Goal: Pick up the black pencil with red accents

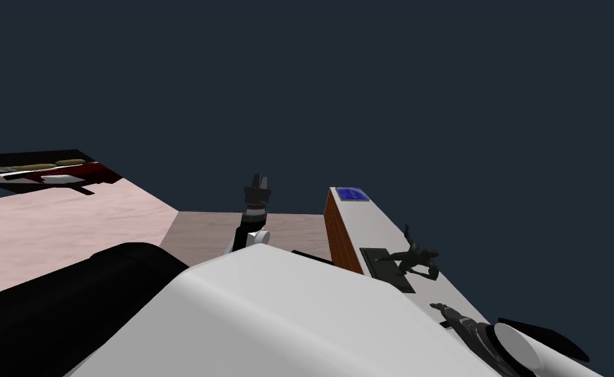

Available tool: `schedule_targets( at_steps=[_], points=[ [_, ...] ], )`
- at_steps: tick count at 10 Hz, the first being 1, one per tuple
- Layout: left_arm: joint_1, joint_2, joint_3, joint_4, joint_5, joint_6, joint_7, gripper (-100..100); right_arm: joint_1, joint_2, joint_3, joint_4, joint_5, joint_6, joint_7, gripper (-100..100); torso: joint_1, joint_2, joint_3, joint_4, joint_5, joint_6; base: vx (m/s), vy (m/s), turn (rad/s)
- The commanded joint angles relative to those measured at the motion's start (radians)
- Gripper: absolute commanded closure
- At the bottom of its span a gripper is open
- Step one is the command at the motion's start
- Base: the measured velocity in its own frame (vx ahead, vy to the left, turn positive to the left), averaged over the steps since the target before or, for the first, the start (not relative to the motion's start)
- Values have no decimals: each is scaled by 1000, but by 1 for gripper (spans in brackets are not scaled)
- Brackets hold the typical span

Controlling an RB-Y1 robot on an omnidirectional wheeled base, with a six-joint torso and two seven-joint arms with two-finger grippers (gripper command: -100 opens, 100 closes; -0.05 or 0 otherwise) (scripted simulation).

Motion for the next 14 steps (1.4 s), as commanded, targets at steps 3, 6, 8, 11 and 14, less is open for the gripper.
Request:
schedule_targets(
  at_steps=[3,6,8,11,14],
  points=[
    [0,0,0,0,0,0,0,0,0,0,0,0,-1,-2,4,100,-2,3,2,1,0,0,10,3,-2],
    [0,0,0,0,0,0,0,0,0,-1,-1,0,-1,-2,4,100,-6,4,2,0,-3,0,0,0,0],
    [0,0,0,0,0,0,0,0,-14,0,0,-10,26,17,-38,100,-6,4,2,0,-4,0,-28,-12,46],
    [0,0,0,0,0,0,0,0,-50,2,-5,-25,78,65,-114,100,-9,11,6,2,-4,1,-110,-44,117],
    [0,0,0,0,0,0,0,0,-67,3,-7,-32,105,89,-170,100,-9,10,6,2,-4,0,-83,-28,74]
  ],
)
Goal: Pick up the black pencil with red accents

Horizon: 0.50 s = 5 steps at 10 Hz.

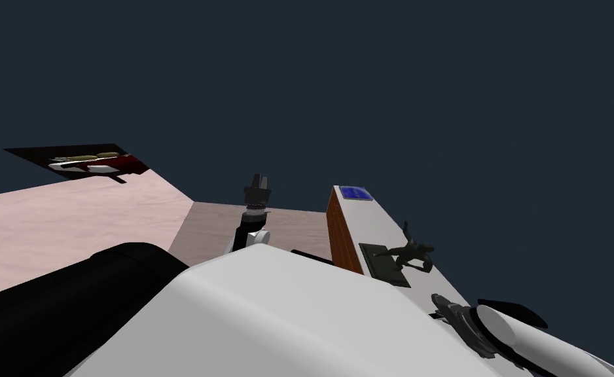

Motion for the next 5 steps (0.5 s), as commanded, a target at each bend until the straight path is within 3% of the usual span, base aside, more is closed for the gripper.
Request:
schedule_targets(
  at_steps=[1,5],
  points=[
    [0,0,0,0,0,0,0,0,-21,2,-1,-10,33,27,-50,100,0,0,0,0,0,0,-90,-22,80],
    [0,0,0,0,0,0,0,0,-56,4,-5,-25,86,75,-148,100,-2,3,2,1,0,-1,-107,-38,100]
  ],
)
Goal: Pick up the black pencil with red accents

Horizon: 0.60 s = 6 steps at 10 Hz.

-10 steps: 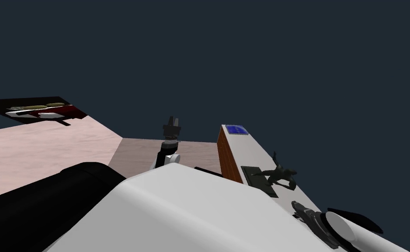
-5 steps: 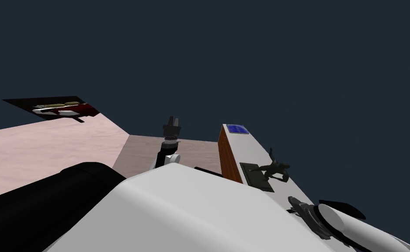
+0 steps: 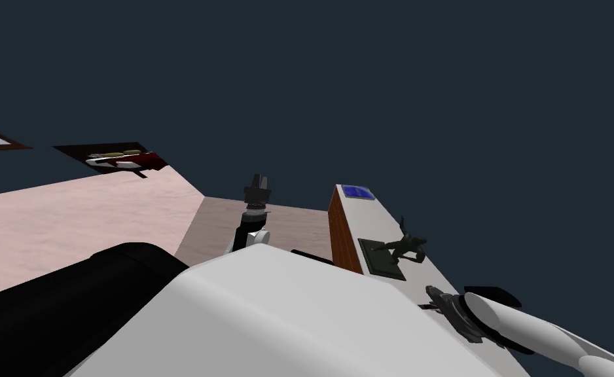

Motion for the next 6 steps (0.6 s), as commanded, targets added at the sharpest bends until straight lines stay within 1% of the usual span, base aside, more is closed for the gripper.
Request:
schedule_targets(
  at_steps=[1,2,3,4,5,6],
  points=[
    [0,0,0,0,0,0,0,0,-19,0,-2,-10,31,29,-50,100,0,0,0,0,0,0,-80,-14,88],
    [0,0,0,0,0,0,0,0,-19,0,-2,-10,31,29,-61,100,1,-2,-1,0,0,-1,-65,-3,52],
    [0,0,0,0,0,0,0,0,-37,1,-4,-18,57,52,-91,100,2,-3,-2,-1,0,0,-89,-2,100],
    [0,0,0,0,0,0,0,0,-37,1,-4,-18,57,52,-104,100,3,-2,-1,0,0,-1,-78,-13,63],
    [0,0,0,0,0,0,0,0,-55,2,-6,-25,84,76,-142,100,2,-2,-1,-1,1,0,-90,-16,83],
    [0,0,0,0,0,0,0,0,-55,2,-6,-25,84,76,-148,100,2,-2,-1,0,0,-1,-70,-11,61]
  ],
)
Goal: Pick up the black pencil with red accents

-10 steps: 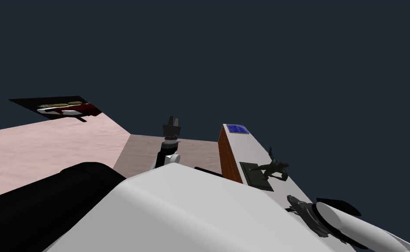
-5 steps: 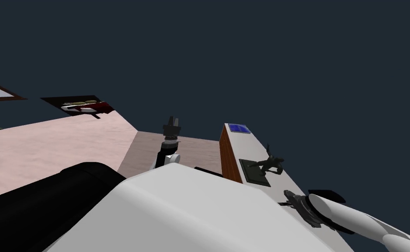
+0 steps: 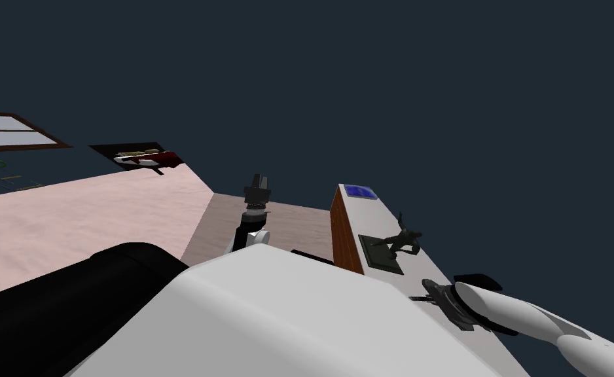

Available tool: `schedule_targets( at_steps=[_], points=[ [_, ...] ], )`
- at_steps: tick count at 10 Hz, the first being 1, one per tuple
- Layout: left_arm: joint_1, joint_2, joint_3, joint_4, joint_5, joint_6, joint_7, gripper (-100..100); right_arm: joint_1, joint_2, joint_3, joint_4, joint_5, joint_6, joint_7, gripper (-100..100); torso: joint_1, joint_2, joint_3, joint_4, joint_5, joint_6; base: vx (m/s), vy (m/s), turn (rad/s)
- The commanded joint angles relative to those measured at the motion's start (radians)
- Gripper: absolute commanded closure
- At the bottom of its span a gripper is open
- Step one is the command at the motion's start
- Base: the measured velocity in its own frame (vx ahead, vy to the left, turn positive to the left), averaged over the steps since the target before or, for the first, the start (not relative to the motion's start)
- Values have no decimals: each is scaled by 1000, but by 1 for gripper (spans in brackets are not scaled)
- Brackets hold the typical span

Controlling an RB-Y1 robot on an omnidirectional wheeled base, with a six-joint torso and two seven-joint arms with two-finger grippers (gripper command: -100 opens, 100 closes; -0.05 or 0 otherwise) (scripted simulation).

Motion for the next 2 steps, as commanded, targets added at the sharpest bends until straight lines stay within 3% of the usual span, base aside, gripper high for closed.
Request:
schedule_targets(
  at_steps=[1,2],
  points=[
    [0,0,0,0,0,0,0,0,0,0,0,0,0,0,0,100,0,0,0,0,0,0,-22,-4,7],
    [0,0,0,0,0,0,0,0,0,0,0,0,1,1,-3,0,0,-2,-1,-1,0,0,-5,-1,-3]
  ],
)
